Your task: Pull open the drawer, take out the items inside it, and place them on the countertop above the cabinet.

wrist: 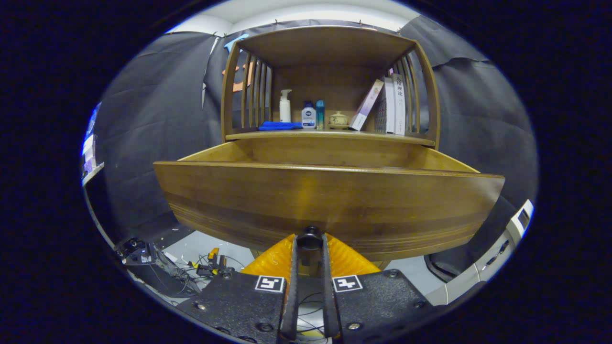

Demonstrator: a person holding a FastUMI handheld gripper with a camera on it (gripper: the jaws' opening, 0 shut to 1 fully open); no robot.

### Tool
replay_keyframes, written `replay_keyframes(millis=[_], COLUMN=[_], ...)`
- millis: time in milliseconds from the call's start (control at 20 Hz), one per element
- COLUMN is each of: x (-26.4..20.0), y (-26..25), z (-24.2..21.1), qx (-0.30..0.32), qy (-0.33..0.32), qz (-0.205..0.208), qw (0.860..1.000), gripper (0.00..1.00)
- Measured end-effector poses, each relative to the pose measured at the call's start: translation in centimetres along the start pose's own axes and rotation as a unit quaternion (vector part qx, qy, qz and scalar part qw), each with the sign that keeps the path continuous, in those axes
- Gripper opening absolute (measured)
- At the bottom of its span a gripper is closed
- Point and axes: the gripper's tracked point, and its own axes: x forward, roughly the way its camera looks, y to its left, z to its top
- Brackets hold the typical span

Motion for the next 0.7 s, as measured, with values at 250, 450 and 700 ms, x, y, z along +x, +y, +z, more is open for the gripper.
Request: replay_keyframes(millis=[250,450,700], x=[-0.1,-0.3,-1.9], y=[-0.1,-0.6,-0.5], z=[-0.1,-0.1,2.5], qx=[-0.007,-0.028,-0.008], qy=[-0.005,-0.023,-0.053], qz=[-0.005,-0.019,-0.006], qw=[1.000,0.999,0.999], gripper=[0.24,0.39,0.69])
